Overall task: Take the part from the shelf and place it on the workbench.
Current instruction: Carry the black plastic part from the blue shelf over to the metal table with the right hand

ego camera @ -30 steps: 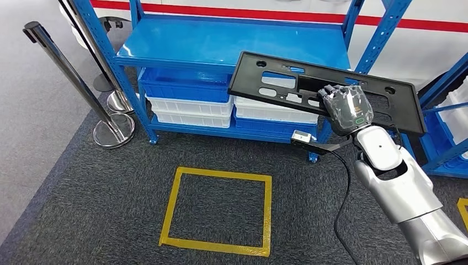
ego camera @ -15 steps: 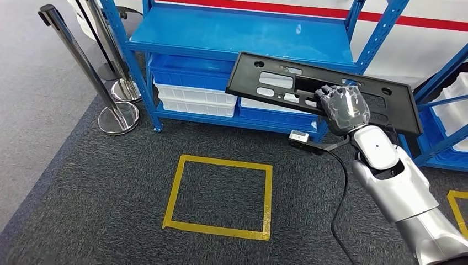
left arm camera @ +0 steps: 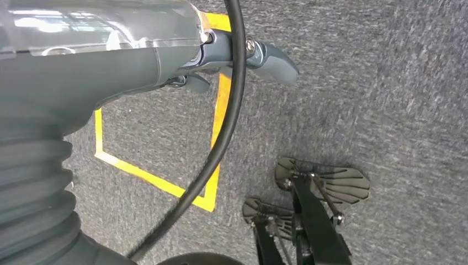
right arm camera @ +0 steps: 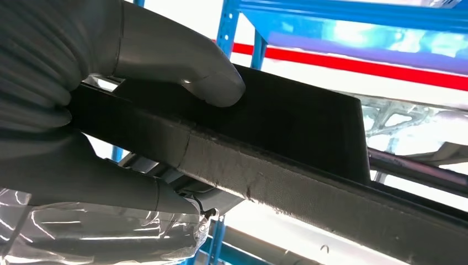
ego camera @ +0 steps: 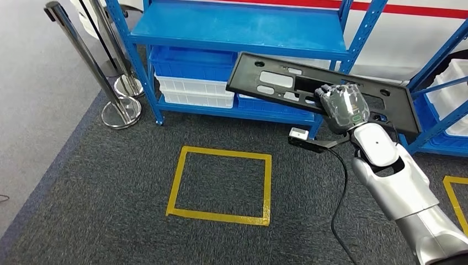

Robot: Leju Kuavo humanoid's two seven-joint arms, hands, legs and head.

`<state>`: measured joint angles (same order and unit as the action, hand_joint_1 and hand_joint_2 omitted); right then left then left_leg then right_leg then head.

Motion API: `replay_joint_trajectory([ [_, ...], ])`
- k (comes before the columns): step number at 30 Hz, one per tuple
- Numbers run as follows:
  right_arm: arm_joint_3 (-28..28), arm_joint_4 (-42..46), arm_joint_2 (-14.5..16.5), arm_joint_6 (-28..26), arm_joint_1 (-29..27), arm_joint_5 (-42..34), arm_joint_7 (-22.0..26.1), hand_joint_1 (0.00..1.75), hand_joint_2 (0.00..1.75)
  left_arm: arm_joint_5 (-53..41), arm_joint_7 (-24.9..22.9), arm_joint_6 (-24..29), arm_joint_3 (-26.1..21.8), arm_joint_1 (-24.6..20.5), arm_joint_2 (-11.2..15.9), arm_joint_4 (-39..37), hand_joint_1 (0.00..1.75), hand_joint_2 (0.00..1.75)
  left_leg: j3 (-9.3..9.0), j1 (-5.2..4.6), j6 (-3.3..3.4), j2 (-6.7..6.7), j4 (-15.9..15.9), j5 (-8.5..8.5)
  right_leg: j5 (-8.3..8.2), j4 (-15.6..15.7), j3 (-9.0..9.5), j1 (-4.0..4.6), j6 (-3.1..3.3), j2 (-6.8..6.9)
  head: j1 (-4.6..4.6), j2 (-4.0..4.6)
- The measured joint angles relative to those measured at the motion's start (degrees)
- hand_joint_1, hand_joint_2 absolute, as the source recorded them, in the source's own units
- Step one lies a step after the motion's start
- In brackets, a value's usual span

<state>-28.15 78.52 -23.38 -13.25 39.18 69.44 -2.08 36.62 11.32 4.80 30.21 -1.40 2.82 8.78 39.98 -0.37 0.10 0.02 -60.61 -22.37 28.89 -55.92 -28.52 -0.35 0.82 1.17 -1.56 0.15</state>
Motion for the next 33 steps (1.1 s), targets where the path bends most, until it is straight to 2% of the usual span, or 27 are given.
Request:
replay_joint_trajectory([
  [2,-0.22,-0.05,0.2,0.33,0.0,-0.15,0.12,1.68,1.75,0.07,0.05,-0.11,0.0,0.02,-0.04,0.01,0.0,1.75,2.12,0.45,-0.76,-0.05,-6.66,-4.83,-0.79,0.09,-0.75,-0.14,0.37,0.34,-0.01,0.0],
  [3,-0.32,-0.09,0.28,0.54,0.0,-0.24,0.15,1.68,1.75,0.15,0.08,-0.17,0.0,0.04,-0.04,0.01,0.0,1.75,3.19,0.72,-1.11,-0.04,-10.39,-6.58,-1.06,0.0,-1.17,-0.18,0.33,0.5,-0.01,0.0],
  [4,-0.45,-0.13,0.33,0.72,-0.02,-0.33,0.17,1.68,1.75,0.28,0.11,-0.25,0.0,0.06,-0.04,0.01,0.0,1.75,3.73,0.97,-1.44,-0.02,-12.97,-7.35,-1.27,-0.15,-1.57,-0.24,0.23,0.73,-0.01,0.0],
  [5,-0.62,-0.19,0.37,0.86,-0.03,-0.43,0.18,1.68,1.75,0.42,0.15,-0.32,0.0,0.07,-0.04,0.01,0.0,1.75,3.29,1.2,-1.74,0.04,-13.46,-6.97,-1.38,-0.38,-1.92,-0.36,0.11,1.03,-0.01,0.0],
  [6,-0.75,-0.22,0.38,0.95,-0.04,-0.54,0.18,1.68,1.75,0.54,0.19,-0.36,0.0,0.07,-0.04,0.01,0.0,1.75,1.7,1.43,-2.01,0.25,-11.53,-5.69,-1.37,-0.71,-2.21,-0.54,-0.07,1.38,-0.01,0.0],
  [8,-0.9,-0.27,0.38,1.01,-0.02,-0.72,0.17,1.68,1.75,0.68,0.26,-0.42,0.0,0.02,-0.05,0.01,0.0,1.75,-3.05,1.48,-2.39,1.85,-4.15,-3.25,-1.03,-1.52,-2.67,-0.68,-0.69,2.16,-0.02,0.0],
  [9,-0.9,-0.27,0.38,1.04,0.0,-0.78,0.16,1.68,1.75,0.73,0.28,-0.45,0.0,-0.02,-0.03,0.01,0.0,1.75,-4.74,1.28,-2.18,2.72,-1.2,-2.66,-0.87,-1.86,-2.86,-0.6,-1.08,2.56,-0.01,0.0],
  [10,-0.91,-0.27,0.37,1.09,0.03,-0.84,0.15,1.68,1.75,0.77,0.33,-0.47,0.0,-0.04,-0.03,0.01,0.0,1.75,-5.5,1.04,-1.83,3.32,0.42,-2.66,-0.79,-2.15,-3.01,-0.41,-1.43,2.96,0.0,0.0],
  [11,-0.92,-0.27,0.37,1.16,0.05,-0.9,0.14,1.68,1.75,0.8,0.44,-0.43,0.0,-0.03,-0.03,0.01,0.0,1.75,-5.52,0.78,-1.34,3.35,0.79,-2.9,-0.83,-2.27,-3.13,-0.26,-1.7,3.42,0.0,0.0],
  [13,-0.97,-0.27,0.37,1.32,0.12,-0.98,0.15,1.68,1.75,0.86,1.01,-0.13,0.0,0.03,-0.02,0.01,0.0,1.75,-5.12,0.87,-0.27,2.31,1.2,-2.62,-0.74,-2.4,-3.19,-0.32,-2.22,4.08,0.01,0.0],
  [14,-0.97,-0.26,0.37,1.41,0.16,-1.03,0.15,1.68,1.75,0.86,1.41,0.09,0.01,0.02,-0.03,0.01,0.0,1.75,-5.05,0.93,0.27,1.77,1.41,-2.4,-0.1,-2.96,-3.44,-0.53,-2.43,3.45,0.01,0.0],
  [16,-0.97,-0.26,0.32,1.58,0.19,-1.15,0.13,1.68,1.75,0.87,1.97,0.4,0.02,-0.1,-0.04,0.01,0.0,1.75,-4.93,1.06,1.13,0.75,1.81,-1.96,2.9,-7.38,-5.45,-0.86,-2.65,1.02,0.02,0.0],
  [17,-0.97,-0.27,0.29,1.68,0.17,-1.23,0.11,1.68,1.75,0.89,2.11,0.44,0.02,-0.16,-0.04,0.01,0.0,1.75,-4.79,1.01,1.38,0.2,1.85,-1.82,4.88,-11.33,-7.29,-0.91,-2.67,-0.12,0.02,0.0],
  [18,-0.99,-0.3,0.26,1.76,0.11,-1.31,0.1,1.68,1.75,0.9,2.17,0.45,0.02,-0.18,-0.04,0.01,0.0,1.75,-4.66,0.92,1.53,-0.38,1.85,-1.73,6.49,-15.4,-9.28,-0.9,-2.68,-0.61,0.02,0.0],
  [19,-1.02,-0.33,0.24,1.84,0.02,-1.38,0.1,1.68,1.75,0.91,2.21,0.44,0.02,-0.17,-0.04,0.01,0.0,1.75,-4.59,0.82,1.64,-1.0,1.84,-1.65,7.23,-18.4,-10.82,-0.88,-2.66,-0.81,0.02,0.0],
  [20,-1.04,-0.38,0.23,1.89,-0.06,-1.45,0.1,1.68,1.75,0.92,2.23,0.4,0.02,-0.15,-0.04,0.01,0.0,1.75,-4.55,0.7,1.73,-1.66,1.82,-1.58,6.85,-19.48,-11.51,-0.87,-2.58,-0.9,0.02,0.0],
  [21,-1.06,-0.42,0.23,1.91,-0.1,-1.5,0.11,1.68,1.75,0.93,2.23,0.37,0.02,-0.13,-0.04,0.01,0.0,1.75,-4.55,0.6,1.77,-2.33,1.77,-1.53,5.37,-18.26,-11.08,-0.87,-2.4,-1.0,0.01,0.0],
  [22,-1.06,-0.43,0.23,1.92,-0.08,-1.54,0.11,1.68,1.75,0.95,2.24,0.33,0.02,-0.12,-0.04,0.01,0.0,1.75,-4.59,0.52,1.77,-3.0,1.71,-1.5,3.09,-15.0,-9.64,-0.86,-2.13,-1.34,0.01,0.0],
  [24,-1.04,-0.43,0.22,1.92,0.09,-1.58,0.12,1.68,1.75,0.95,2.25,0.3,0.02,-0.18,-0.16,0.01,0.0,1.75,-4.39,0.47,1.58,-4.22,1.49,-1.38,-0.65,-7.38,-6.32,-0.86,-1.45,-3.75,0.01,0.0],
  [25,-1.03,-0.43,0.19,1.92,0.19,-1.59,0.12,1.68,1.75,0.95,2.26,0.3,0.02,-0.22,-0.21,0.01,0.0,1.75,-4.06,0.54,1.33,-4.8,1.37,-1.23,-1.5,-4.82,-5.28,-0.81,-1.23,-4.77,0.02,0.0],
  [26,-1.03,-0.43,0.15,1.93,0.26,-1.6,0.11,1.68,1.75,0.95,2.26,0.3,0.02,-0.22,-0.26,0.01,0.0,1.75,-3.65,0.68,0.97,-5.38,1.32,-1.01,-1.62,-3.66,-4.93,-0.73,-1.12,-5.46,0.02,0.0],
  [28,-1.04,-0.43,0.13,1.94,0.35,-1.6,0.11,1.68,1.75,0.95,2.26,0.28,0.02,-0.08,-0.27,0.01,0.0,1.75,-3.05,0.87,0.12,-6.54,1.43,-0.54,-1.68,-2.98,-4.89,-0.75,-1.01,-4.57,0.02,0.0],
  [29,-1.05,-0.42,0.17,1.96,0.4,-1.6,0.11,1.68,1.75,0.95,2.26,0.28,0.02,0.03,-0.3,0.01,0.0,1.75,-2.77,0.8,-0.26,-6.23,1.15,-0.75,-1.87,-2.65,-4.79,-0.87,-0.85,-3.9,0.01,0.0],
  [30,-1.07,-0.41,0.2,1.98,0.46,-1.6,0.11,1.68,1.75,0.96,2.27,0.27,0.03,0.07,-0.31,0.01,0.0,1.75,-2.24,0.7,-0.62,-5.24,0.04,-1.57,-2.09,-2.31,-4.66,-0.99,-0.59,-3.19,0.01,0.0],
  [31,-1.07,-0.41,0.23,2.0,0.52,-1.62,0.11,1.68,1.75,0.96,2.28,0.27,0.03,0.04,-0.28,0.01,0.0,1.75,-1.26,0.64,-0.94,-3.83,-2.22,-3.04,-2.28,-2.02,-4.53,-1.1,-0.36,-2.42,0.01,0.0],
  [32,-1.07,-0.41,0.23,2.04,0.56,-1.63,0.1,1.68,1.75,0.97,2.29,0.27,0.03,-0.02,-0.26,0.01,0.0,1.75,0.17,0.69,-1.2,-2.21,-5.6,-5.0,-2.37,-1.98,-4.49,-0.96,-0.23,-1.69,0.0,0.0],
  [33,-1.07,-0.42,0.23,2.1,0.58,-1.65,0.1,1.68,1.75,0.97,2.29,0.27,0.04,-0.08,-0.22,0.01,0.0,1.75,1.73,0.83,-1.44,-1.25,-9.42,-6.88,-2.39,-2.03,-4.57,-0.88,-0.14,-1.01,-0.01,0.0],
])
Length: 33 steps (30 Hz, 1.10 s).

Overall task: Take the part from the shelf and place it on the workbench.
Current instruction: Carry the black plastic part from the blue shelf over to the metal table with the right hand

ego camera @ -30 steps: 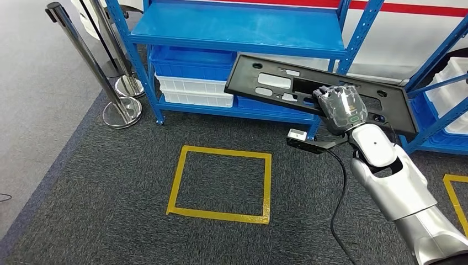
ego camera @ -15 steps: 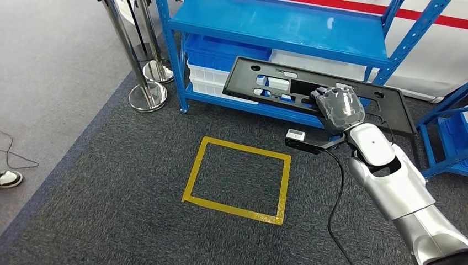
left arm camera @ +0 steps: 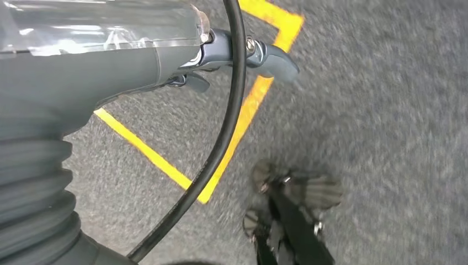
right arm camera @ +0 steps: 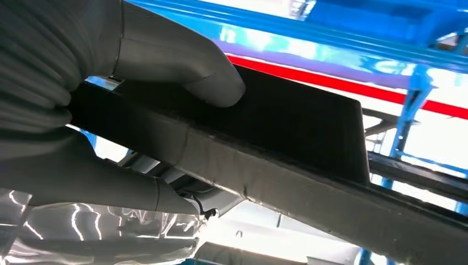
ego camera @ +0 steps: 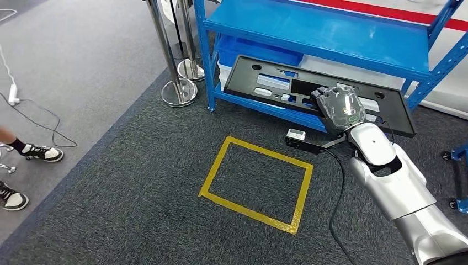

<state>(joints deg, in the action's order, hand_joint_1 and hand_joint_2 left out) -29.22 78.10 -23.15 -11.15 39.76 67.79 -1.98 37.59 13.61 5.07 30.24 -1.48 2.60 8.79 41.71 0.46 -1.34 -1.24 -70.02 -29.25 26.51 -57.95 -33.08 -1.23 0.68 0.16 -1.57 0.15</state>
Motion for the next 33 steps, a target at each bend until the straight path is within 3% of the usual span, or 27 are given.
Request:
replay_joint_trajectory([
  [2,-0.03,-0.02,0.02,0.15,-0.05,-0.02,0.01,1.68,1.75,0.01,0.01,-0.04,0.01,-0.01,0.02,0.0,0.0,1.75,1.77,0.22,-0.31,0.7,-4.9,-1.71,0.02,-0.21,-0.18,0.07,0.0,1.41,0.0,0.0],
  [3,-0.04,-0.02,0.03,0.22,-0.06,-0.03,0.02,1.68,1.75,0.03,0.01,-0.07,0.01,0.01,0.02,0.0,0.0,1.75,1.1,0.28,-0.39,0.89,-4.23,-1.01,0.04,-0.34,-0.27,0.07,-0.03,2.1,0.0,0.0],
  [5,-0.07,-0.02,0.04,0.32,-0.05,-0.05,0.02,1.68,1.75,0.05,0.01,-0.15,0.01,0.01,0.05,0.0,0.0,1.75,-3.07,0.27,-0.27,2.03,2.7,2.04,0.17,-0.6,-0.31,0.09,-0.21,3.42,-0.01,0.0],
  [7,-0.04,-0.01,0.03,0.42,0.03,-0.12,-0.01,1.68,1.75,0.08,0.02,-0.2,0.01,-0.1,0.12,0.0,0.0,1.75,-6.75,-0.17,0.4,3.61,9.28,3.84,0.31,-0.79,-0.32,0.36,-0.6,4.48,0.0,0.0],
  [8,-0.03,0.0,0.04,0.46,0.09,-0.15,-0.01,1.68,1.75,0.09,0.03,-0.25,0.01,-0.12,0.14,0.0,0.0,1.75,-7.38,-0.4,0.81,3.96,10.66,3.98,0.32,-0.83,-0.31,0.49,-0.85,4.95,0.01,0.0],
  [10,-0.03,0.0,0.09,0.5,0.17,-0.19,0.0,1.68,1.75,0.11,0.03,-0.33,0.01,0.0,0.15,0.0,0.0,1.75,-7.21,-0.54,1.62,3.01,11.02,4.27,0.2,-0.69,-0.23,0.62,-1.42,5.87,0.01,0.0],
  [11,-0.04,0.0,0.12,0.5,0.18,-0.19,0.0,1.68,1.75,0.12,0.03,-0.38,0.01,0.1,0.15,0.0,0.0,1.75,-7.2,-0.45,1.98,2.52,11.3,4.55,0.42,-0.81,-0.21,0.54,-1.73,5.71,0.01,0.0],
  [13,-0.03,-0.01,0.11,0.5,0.2,-0.2,-0.01,1.68,1.75,0.13,0.03,-0.46,0.01,0.08,0.14,0.0,0.0,1.75,-7.2,-0.19,2.81,1.63,11.93,5.19,2.49,-3.25,-1.22,0.32,-2.17,3.56,0.02,0.0],
  [15,-0.02,-0.04,0.05,0.52,0.16,-0.21,-0.02,1.68,1.75,0.14,0.04,-0.5,0.01,-0.03,0.13,0.0,0.0,1.75,-6.91,-0.17,3.34,0.7,12.08,5.6,6.49,-10.16,-4.34,0.18,-2.32,0.94,0.02,0.0],
  [17,-0.02,-0.08,0.02,0.58,-0.05,-0.21,-0.03,1.68,1.75,0.15,0.05,-0.5,0.01,-0.03,0.13,0.0,0.0,1.75,-6.54,-0.25,3.49,-0.45,11.93,5.79,8.8,-16.63,-7.31,0.14,-2.43,0.19,0.02,0.0],
  [18,-0.03,-0.09,0.01,0.62,-0.17,-0.21,-0.03,1.68,1.75,0.16,0.05,-0.5,0.01,-0.01,0.13,0.0,0.0,1.75,-6.4,-0.26,3.47,-1.1,11.78,5.83,8.33,-17.2,-7.55,0.08,-2.47,0.1,0.02,0.0],
  [19,-0.04,-0.1,0.02,0.65,-0.25,-0.21,-0.03,1.68,1.75,0.16,0.05,-0.5,0.01,0.01,0.13,0.0,0.0,1.75,-6.3,-0.25,3.42,-1.78,11.59,5.85,6.81,-15.56,-6.69,-0.03,-2.48,0.0,0.02,0.0],
  [21,-0.04,-0.1,0.01,0.68,-0.17,-0.21,-0.03,1.68,1.75,0.17,0.05,-0.5,0.01,0.01,0.13,0.0,0.0,1.75,-6.06,-0.31,3.1,-3.15,11.06,5.78,2.89,-8.14,-2.93,-0.35,-2.4,-1.65,0.02,0.0],
  [22,-0.03,-0.08,-0.01,0.67,-0.07,-0.21,-0.03,1.68,1.75,0.17,0.05,-0.5,0.01,-0.04,0.13,0.0,0.0,1.75,-5.78,-0.35,2.81,-3.78,10.74,5.78,1.8,-4.82,-1.34,-0.48,-2.34,-2.7,0.01,0.0],
  [24,-0.01,-0.04,-0.04,0.67,0.01,-0.22,-0.03,1.68,1.75,0.17,0.05,-0.5,0.01,-0.05,0.13,0.0,0.0,1.75,-5.01,-0.32,2.03,-4.96,10.39,6.03,1.58,-2.02,-0.25,-0.41,-2.15,-3.83,0.01,0.0],
  [26,-0.05,-0.03,0.01,0.68,-0.01,-0.21,-0.04,1.68,1.75,0.17,0.04,-0.51,0.01,0.16,0.12,0.0,0.0,1.75,-4.43,-0.14,1.31,-5.55,10.32,6.28,1.41,-1.76,-0.35,-0.39,-1.66,-2.64,0.01,0.0],
  [28,-0.1,-0.02,0.11,0.69,0.06,-0.21,-0.04,1.68,1.75,0.17,0.03,-0.53,0.01,0.27,0.13,-0.01,0.0,1.75,-3.43,-0.22,0.7,-3.15,8.26,4.88,1.14,-1.49,-0.24,-0.5,-0.87,-1.31,-0.01,0.0],
  [30,-0.1,-0.01,0.14,0.71,0.11,-0.21,-0.04,1.68,1.75,0.19,0.03,-0.51,0.01,0.15,0.14,-0.01,0.0,1.75,-0.85,-0.12,0.21,-0.07,2.11,1.43,1.11,-1.4,-0.2,-0.32,-0.31,0.06,-0.01,0.0],
  [32,-0.11,-0.04,0.14,0.74,0.09,-0.21,-0.05,1.68,1.75,0.22,0.03,-0.51,0.01,0.1,0.14,0.0,0.0,1.75,1.77,0.2,-0.11,0.72,-4.24,-1.17,1.17,-1.45,-0.25,-0.12,-0.12,1.52,-0.01,0.0],
  [33,-0.13,-0.05,0.15,0.75,0.08,-0.21,-0.03,1.68,1.75,0.24,0.03,-0.51,0.02,0.11,0.13,0.0,0.0,1.75,1.89,0.3,-0.18,0.85,-5.01,-1.1,1.2,-1.47,-0.26,-0.07,-0.1,2.23,-0.01,0.0],
])
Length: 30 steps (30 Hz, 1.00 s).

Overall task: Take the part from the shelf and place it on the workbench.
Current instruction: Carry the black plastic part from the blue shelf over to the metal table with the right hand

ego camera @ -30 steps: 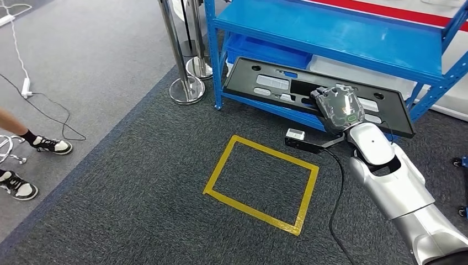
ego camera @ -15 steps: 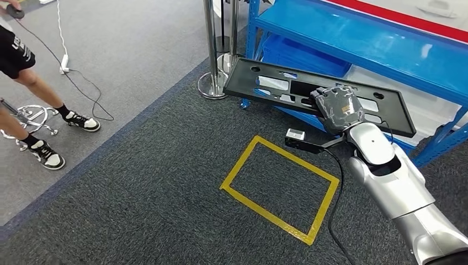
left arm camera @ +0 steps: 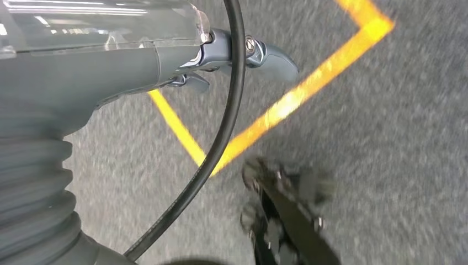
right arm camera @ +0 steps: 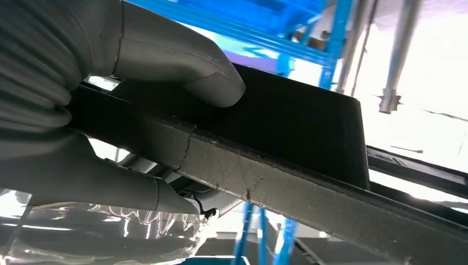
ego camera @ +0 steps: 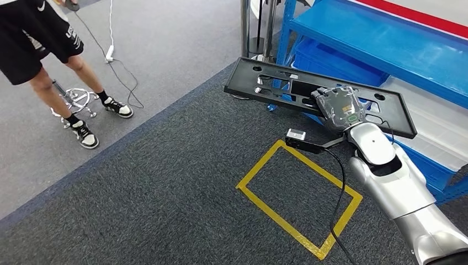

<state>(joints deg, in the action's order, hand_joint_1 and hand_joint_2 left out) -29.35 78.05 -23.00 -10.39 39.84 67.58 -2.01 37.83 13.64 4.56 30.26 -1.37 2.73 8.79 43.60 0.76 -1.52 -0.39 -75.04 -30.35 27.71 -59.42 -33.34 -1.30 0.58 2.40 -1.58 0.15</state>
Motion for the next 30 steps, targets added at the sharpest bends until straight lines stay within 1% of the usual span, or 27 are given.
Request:
replay_joint_trajectory([
  [1,-0.01,0.0,0.01,0.01,0.0,0.0,0.02,1.68,1.75,0.01,0.0,0.0,0.01,0.0,-0.01,0.0,0.0,1.75,-0.92,0.05,0.02,0.18,1.31,0.98,0.04,-0.02,0.05,0.06,-0.01,0.71,0.0,0.0],
  [2,-0.02,0.01,0.02,0.01,0.02,0.0,0.03,1.68,1.75,0.02,0.01,0.01,0.01,0.0,0.0,0.0,0.0,1.75,-2.82,0.01,0.17,0.69,4.54,2.64,0.11,-0.03,0.15,0.1,-0.07,1.36,0.0,0.0],
  [4,0.01,0.03,0.02,0.01,0.11,0.0,0.04,1.68,1.75,0.02,0.02,0.06,0.01,-0.11,0.03,0.0,0.0,1.75,-6.8,-0.49,0.77,2.98,11.91,5.04,0.32,-0.08,0.33,0.36,-0.35,2.59,0.01,0.0],
  [5,0.04,0.03,0.01,0.02,0.17,0.0,0.01,1.68,1.75,0.02,0.03,0.1,0.01,-0.16,0.06,0.0,0.0,1.75,-7.9,-0.81,1.15,3.87,14.18,5.5,0.38,-0.08,0.36,0.53,-0.56,3.18,0.01,0.0],
  [6,0.05,0.03,0.0,0.02,0.2,0.0,0.0,1.68,1.75,0.02,0.04,0.15,0.01,-0.18,0.08,0.0,0.0,1.75,-8.22,-1.1,1.48,4.24,15.16,5.44,0.41,-0.04,0.36,0.67,-0.77,3.75,0.01,0.0],
  [7,0.04,0.03,0.01,0.03,0.23,0.0,0.0,1.68,1.75,0.02,0.05,0.19,0.01,-0.13,0.09,0.0,0.0,1.75,-8.15,-1.29,1.79,3.72,15.39,5.53,0.4,0.04,0.38,0.77,-1.0,4.39,0.01,0.0],
  [8,0.01,0.04,0.03,0.02,0.23,0.04,-0.03,1.68,1.75,0.02,0.08,0.25,0.02,-0.06,0.1,0.0,0.0,1.75,-8.12,-1.15,2.16,3.07,15.6,5.74,0.45,0.18,0.44,0.78,-1.27,4.9,0.01,0.0],
  [9,-0.03,0.05,0.07,-0.01,0.17,0.18,-0.14,1.68,1.75,0.01,0.16,0.36,0.03,0.03,0.09,0.0,0.0,1.75,-8.21,-1.03,2.5,2.43,16.02,6.01,0.72,0.05,0.51,0.68,-1.55,4.32,0.01,0.0],
  [10,-0.05,0.19,0.09,-0.05,0.04,0.48,-0.4,1.68,1.75,0.01,0.27,0.49,0.05,0.05,0.08,0.0,0.0,1.75,-8.35,-0.86,2.86,1.84,16.46,6.31,1.4,-0.65,0.3,0.57,-1.76,3.05,0.01,0.0],
  [11,-0.04,0.44,0.08,-0.09,-0.27,0.97,-0.85,1.68,1.75,0.04,0.43,0.62,0.09,0.03,0.07,0.0,0.0,1.75,-8.5,-0.67,3.24,1.27,16.86,6.61,2.8,-2.71,-0.56,0.46,-1.88,1.23,0.02,0.0],
  [12,-0.03,0.78,0.08,-0.1,-0.78,1.6,-1.36,1.68,1.75,0.12,0.6,0.71,0.14,0.0,0.05,0.0,0.0,1.75,-8.5,-0.64,3.44,0.67,17.05,6.78,4.56,-5.86,-1.94,0.37,-1.9,-0.68,0.02,0.0],
  [13,-0.07,1.18,0.09,-0.08,-1.48,2.31,-1.87,1.68,1.75,0.24,0.72,0.73,0.18,-0.04,0.05,0.0,0.0,1.75,-8.48,-0.61,3.61,-0.01,17.07,6.86,6.37,-9.66,-3.78,0.35,-1.89,-1.71,0.01,0.0],
  [14,-0.2,1.5,0.19,-0.02,-2.28,3.08,-2.37,1.68,1.75,0.42,0.83,0.73,0.24,-0.02,0.05,0.0,0.0,1.75,-8.44,-0.6,3.7,-0.81,17.03,6.91,7.68,-13.22,-5.59,0.34,-1.93,-2.17,0.02,0.0],
  [15,-0.46,1.68,0.59,0.12,-2.93,4.0,-2.89,1.68,1.75,0.65,0.94,0.73,0.28,0.03,0.05,0.0,0.0,1.75,-8.42,-0.59,3.7,-1.59,16.95,6.91,7.86,-15.12,-6.68,0.26,-2.02,-2.28,0.02,0.0],
  [16,-0.86,1.67,1.35,0.28,-3.31,5.06,-3.47,1.68,1.75,0.91,1.07,0.7,0.32,0.1,0.06,0.0,0.0,1.75,-8.4,-0.55,3.64,-2.33,16.81,6.88,6.98,-15.09,-6.89,0.1,-2.13,-2.32,0.02,0.0],
  [17,-1.33,1.39,2.49,0.45,-3.3,6.22,-4.12,1.68,1.75,1.21,1.2,0.66,0.34,0.14,0.07,0.0,0.0,1.75,-8.38,-0.47,3.5,-3.0,16.58,6.79,5.15,-12.96,-6.09,-0.15,-2.25,-2.44,0.02,0.0],
  [18,-1.83,0.83,3.91,0.59,-2.92,7.35,-4.79,1.68,1.75,1.48,1.32,0.61,0.34,0.16,0.08,0.0,0.0,1.75,-8.29,-0.38,3.22,-3.58,16.24,6.63,2.91,-9.38,-4.55,-0.53,-2.45,-3.06,0.02,0.0],
  [20,-2.83,-0.69,6.75,0.59,-1.67,8.87,-5.77,1.68,1.75,1.79,1.53,0.64,0.35,0.03,0.25,-0.01,0.0,1.75,-7.61,-0.32,2.4,-4.61,15.23,6.26,0.44,-3.37,-1.95,-1.15,-2.75,-5.45,0.02,0.0],
  [21,-3.23,-1.42,7.9,0.52,-1.17,9.25,-6.07,1.68,1.75,1.84,1.69,0.73,0.37,-0.05,0.33,-0.02,0.0,1.75,-7.16,-0.29,1.94,-5.15,14.81,6.24,0.19,-2.02,-1.45,-1.23,-2.69,-6.23,0.01,0.0],
  [22,-3.61,-2.09,8.98,0.45,-0.79,9.46,-6.23,1.68,1.75,1.86,1.94,0.89,0.4,-0.05,0.4,-0.02,0.0,1.75,-6.75,-0.2,1.52,-5.74,14.64,6.35,0.44,-1.84,-1.47,-1.07,-2.42,-6.35,0.01,0.0],
  [24,-4.11,-3.19,10.82,0.4,-0.17,9.66,-6.42,1.68,1.75,1.91,2.61,1.33,0.46,0.17,0.43,-0.02,0.0,1.75,-6.27,0.19,0.8,-6.72,14.68,6.64,0.2,-1.76,-1.57,-0.76,-1.53,-4.93,0.01,0.0],
  [25,-4.3,-3.63,11.59,0.4,0.22,9.7,-6.47,1.68,1.75,1.93,3.02,1.56,0.5,0.35,0.45,-0.02,0.0,1.75,-5.94,0.21,0.51,-5.95,14.19,6.34,0.09,-1.66,-1.51,-0.7,-1.09,-4.27,0.0,0.0],
  [26,-4.4,-3.93,12.07,0.4,0.62,9.73,-6.5,1.68,1.75,1.91,3.39,1.74,0.54,0.43,0.47,-0.02,0.0,1.75,-5.24,0.17,0.26,-4.57,12.79,5.49,0.0,-1.54,-1.46,-0.67,-0.69,-3.59,0.0,0.0],
  [27,-4.46,-4.15,12.33,0.4,0.95,9.76,-6.53,1.68,1.75,1.88,3.73,1.85,0.63,0.45,0.53,-0.02,0.0,1.75,-4.09,0.11,0.06,-2.82,10.29,4.1,-0.04,-1.45,-1.41,-0.59,-0.37,-2.9,-0.01,0.0],
  [28,-4.48,-4.35,12.45,0.4,1.16,9.79,-6.54,1.68,1.75,1.85,4.03,1.89,0.78,0.45,0.56,-0.02,0.0,1.75,-2.51,0.0,-0.12,-1.15,6.74,2.34,-0.01,-1.43,-1.38,-0.39,-0.15,-2.19,-0.01,0.0],
  [29,-4.49,-4.53,12.52,0.42,1.26,9.82,-6.55,1.68,1.75,1.83,4.25,1.91,0.95,0.43,0.6,-0.02,0.0,1.75,-0.76,0.03,-0.22,-0.39,2.96,0.7,0.04,-1.43,-1.38,-0.2,0.02,-1.45,0.0,0.0],
  [30,-4.5,-4.7,12.62,0.47,1.26,9.87,-6.56,1.68,1.75,1.81,4.43,1.9,1.13,0.45,0.63,-0.02,0.0,1.75,0.61,0.04,-0.24,-0.06,-0.05,-0.3,0.09,-1.43,-1.37,-0.02,0.11,-0.71,0.0,0.0],
])
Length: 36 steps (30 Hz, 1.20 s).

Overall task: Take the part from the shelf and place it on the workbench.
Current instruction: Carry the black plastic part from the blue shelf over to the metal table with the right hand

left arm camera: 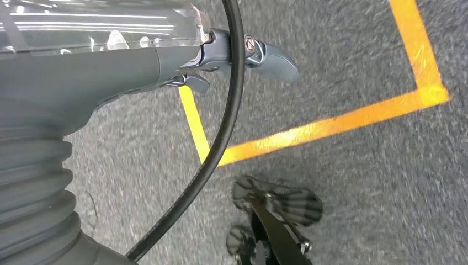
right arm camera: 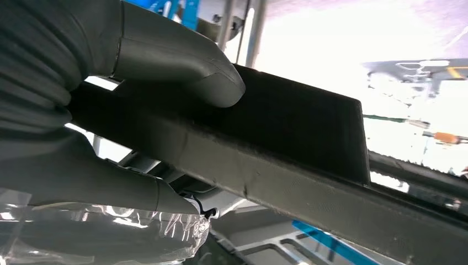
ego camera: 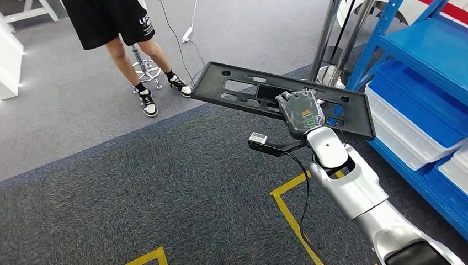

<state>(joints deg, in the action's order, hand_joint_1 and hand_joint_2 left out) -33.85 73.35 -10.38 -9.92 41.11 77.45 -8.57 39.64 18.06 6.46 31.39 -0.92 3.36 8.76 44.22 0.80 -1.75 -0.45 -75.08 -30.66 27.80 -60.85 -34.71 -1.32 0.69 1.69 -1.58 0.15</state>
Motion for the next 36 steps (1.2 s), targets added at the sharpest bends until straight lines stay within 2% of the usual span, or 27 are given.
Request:
replay_joint_trajectory([
  [1,-0.03,-0.14,0.17,0.1,-0.01,0.04,0.03,1.68,1.75,-0.01,0.17,0.0,0.15,0.03,0.0,0.0,0.0,1.75,0.57,-0.01,0.07,0.12,-1.3,-0.09,0.05,0.0,0.02,0.16,0.08,0.72,0.01,0.0],
  [2,-0.07,-0.25,0.39,0.24,0.0,0.07,0.05,1.68,1.75,-0.01,0.31,-0.01,0.25,0.05,0.0,0.0,0.0,1.75,0.13,-0.03,0.23,0.18,-0.58,0.75,0.1,0.0,0.05,0.29,0.14,1.35,0.01,0.0],
  [3,-0.09,-0.31,0.65,0.38,0.08,0.1,0.1,1.68,1.75,-0.01,0.43,-0.01,0.32,0.06,0.01,0.0,0.0,1.75,-1.51,-0.11,0.51,0.47,2.46,2.45,0.16,0.0,0.13,0.42,0.19,1.96,0.0,0.0],
  [5,-0.11,-0.35,1.16,0.54,0.39,0.15,0.16,1.68,1.75,0.0,0.6,0.0,0.38,-0.03,0.13,0.0,0.0,1.75,-5.67,-0.75,1.38,2.67,10.39,5.2,0.34,0.04,0.37,0.7,0.12,3.05,0.0,0.0],
  [7,-0.12,-0.49,1.43,0.58,0.7,0.18,0.17,1.68,1.75,0.01,0.67,0.01,0.42,-0.19,0.31,-0.01,0.0,1.75,-7.68,-1.5,2.21,4.1,14.54,5.98,0.45,0.22,0.56,0.94,-0.22,4.16,0.01,0.0],
  [9,-0.14,-0.64,1.69,0.64,0.82,0.2,0.17,1.68,1.75,0.03,0.7,0.02,0.44,-0.13,0.48,-0.07,0.0,1.75,-7.81,-1.64,2.79,2.94,15.16,6.25,0.48,0.6,0.79,1.06,-0.74,5.25,0.01,0.0],
  [10,-0.15,-0.71,1.85,0.72,0.88,0.21,0.18,1.68,1.75,0.06,0.8,0.04,0.46,0.02,0.52,-0.11,0.0,1.75,-8.02,-1.51,3.04,2.3,15.69,6.54,0.71,0.53,0.89,0.99,-1.01,4.9,0.01,0.0],
  [12,-0.18,-0.86,2.1,0.98,1.14,0.24,0.25,1.68,1.75,0.32,1.32,0.22,0.52,0.07,0.56,-0.16,0.0,1.75,-8.54,-1.15,3.65,1.13,16.77,7.17,2.62,-2.15,-0.22,0.85,-1.36,2.2,0.01,0.0],
  [14,-0.24,-1.15,2.22,1.52,1.35,0.26,0.45,1.68,1.75,1.02,2.41,0.68,0.57,-0.11,0.52,-0.17,0.0,1.75,-8.56,-1.01,3.96,-0.1,17.0,7.39,5.9,-8.76,-3.37,0.69,-1.39,-0.67,0.0,0.0],
  [15,-0.3,-1.34,2.37,1.87,1.38,0.26,0.56,1.68,1.75,1.54,3.2,1.0,0.56,-0.18,0.51,-0.17,0.0,1.75,-8.51,-1.0,4.02,-0.86,16.94,7.41,7.0,-11.97,-5.01,0.66,-1.44,-1.13,0.01,0.0],
  [16,-0.38,-1.55,2.56,2.26,1.43,0.24,0.63,1.68,1.75,2.09,4.07,1.37,0.52,-0.18,0.48,-0.17,0.0,1.75,-8.47,-0.98,4.04,-1.71,16.84,7.41,7.14,-13.73,-6.0,0.61,-1.52,-1.3,0.01,0.0],
  [17,-0.48,-1.78,2.78,2.55,1.53,0.2,0.67,1.68,1.75,2.63,5.01,1.78,0.44,-0.15,0.42,-0.17,0.0,1.75,-8.45,-0.94,4.01,-2.57,16.69,7.38,6.2,-13.54,-6.07,0.54,-1.58,-1.39,0.01,0.0],
  [18,-0.57,-1.93,3.0,2.75,1.72,0.14,0.68,1.68,1.75,3.09,5.97,2.21,0.36,-0.11,0.33,-0.17,0.0,1.75,-8.44,-0.86,3.89,-3.41,16.46,7.3,4.3,-11.21,-5.08,0.41,-1.65,-1.62,0.01,0.0],
  [20,-0.69,-2.05,3.19,2.86,2.17,-0.15,0.65,1.68,1.75,3.64,7.89,3.23,0.23,-0.03,0.13,-0.23,0.0,1.75,-8.12,-0.78,3.36,-4.89,15.65,6.96,0.72,-4.02,-1.88,0.0,-1.79,-3.72,0.01,0.0],
  [22,-0.73,-1.57,3.2,2.81,2.09,-0.64,0.61,1.68,1.75,3.97,9.79,4.37,0.22,0.05,0.0,-0.38,0.0,1.75,-7.45,-0.69,2.71,-6.21,14.99,6.82,-0.26,-0.2,-0.22,-0.18,-1.73,-5.57,-0.01,0.0],
  [23,-0.73,-1.14,3.16,2.78,1.78,-0.92,0.6,1.68,1.75,4.1,10.58,4.87,0.23,0.14,-0.04,-0.49,0.0,1.75,-7.16,-0.58,2.38,-6.84,14.87,6.91,-0.06,0.0,-0.13,-0.05,-1.53,-5.6,-0.03,0.0],
  [24,-0.73,-0.62,3.11,2.74,1.4,-1.2,0.61,1.68,1.75,4.22,11.2,5.29,0.24,0.27,-0.1,-0.58,0.0,1.75,-6.98,-0.42,2.1,-7.5,14.94,7.05,-0.12,0.03,-0.15,-0.01,-1.21,-4.93,-0.04,0.0],
  [25,-0.7,-0.09,2.95,2.71,1.09,-1.48,0.61,1.68,1.75,4.26,11.56,5.69,0.26,0.43,-0.22,-0.7,0.0,1.75,-6.8,-0.35,1.83,-7.26,14.76,7.0,-0.19,0.19,-0.04,0.03,-0.85,-4.26,-0.04,0.0],
  [26,-0.65,0.4,2.74,2.64,0.84,-1.79,0.61,1.68,1.75,4.26,11.68,6.04,0.29,0.55,-0.34,-0.81,0.0,1.75,-6.53,-0.41,1.58,-6.34,14.25,6.69,-0.25,0.36,0.1,0.0,-0.46,-3.66,-0.05,0.0],
  [27,-0.5,1.0,2.27,2.51,0.56,-2.17,0.63,1.68,1.75,4.24,11.5,6.52,0.34,0.56,-0.45,-0.92,0.0,1.75,-5.71,-0.47,1.35,-4.61,12.43,5.66,-0.29,0.55,0.29,-0.02,-0.11,-2.97,-0.05,0.0],
  [29,0.09,2.62,0.6,2.12,-0.54,-3.19,0.95,1.68,1.75,4.2,10.73,7.61,0.57,0.44,-0.65,-1.06,0.0,1.75,-2.67,-0.44,0.99,-1.09,5.74,2.44,-0.15,0.68,0.63,0.27,0.34,-1.55,-0.07,0.0],
  [30,0.57,3.67,-0.62,1.9,-1.5,-3.83,1.27,1.68,1.75,4.29,10.28,8.17,0.77,0.36,-0.76,-1.1,0.0,1.75,-0.85,-0.3,0.87,-0.2,1.9,0.93,-0.01,0.69,0.78,0.45,0.45,-0.68,-0.06,0.0],
  [31,1.12,4.77,-1.87,1.72,-2.64,-4.44,1.66,1.68,1.75,4.47,9.98,8.59,0.99,0.35,-0.9,-1.11,0.0,1.75,0.26,-0.21,0.85,0.06,-0.41,0.37,0.16,0.69,0.94,0.58,0.48,0.17,-0.06,0.0],
  [32,1.75,5.93,-3.13,1.59,-3.89,-4.99,2.08,1.68,1.75,4.69,9.82,8.87,1.24,0.4,-1.01,-1.11,0.0,1.75,0.41,-0.15,0.9,0.16,-0.78,0.78,0.34,0.68,1.11,0.67,0.46,0.98,-0.06,0.0],
  [33,2.43,7.11,-4.31,1.54,-5.09,-5.41,2.42,1.68,1.75,4.93,9.81,8.98,1.45,0.47,-1.09,-1.11,0.0,1.75,-0.64,-0.15,1.04,0.31,1.19,2.16,0.53,0.69,1.33,0.74,0.4,1.71,-0.06,0.0],
  [34,3.12,8.25,-5.41,1.53,-6.14,-5.7,2.68,1.68,1.75,5.12,9.85,8.98,1.62,0.53,-1.12,-1.11,0.0,1.75,-2.61,-0.22,1.29,0.84,4.82,4.04,0.73,0.7,1.59,0.78,0.31,2.37,-0.06,0.0],
  [36,4.57,10.41,-7.48,1.41,-7.85,-6.03,3.0,1.68,1.75,5.44,9.91,8.69,1.81,0.52,-1.07,-1.11,0.0,1.75,-6.43,-0.95,2.05,3.29,11.99,6.07,1.07,0.86,2.06,0.91,-0.05,3.5,-0.07,0.0],
])
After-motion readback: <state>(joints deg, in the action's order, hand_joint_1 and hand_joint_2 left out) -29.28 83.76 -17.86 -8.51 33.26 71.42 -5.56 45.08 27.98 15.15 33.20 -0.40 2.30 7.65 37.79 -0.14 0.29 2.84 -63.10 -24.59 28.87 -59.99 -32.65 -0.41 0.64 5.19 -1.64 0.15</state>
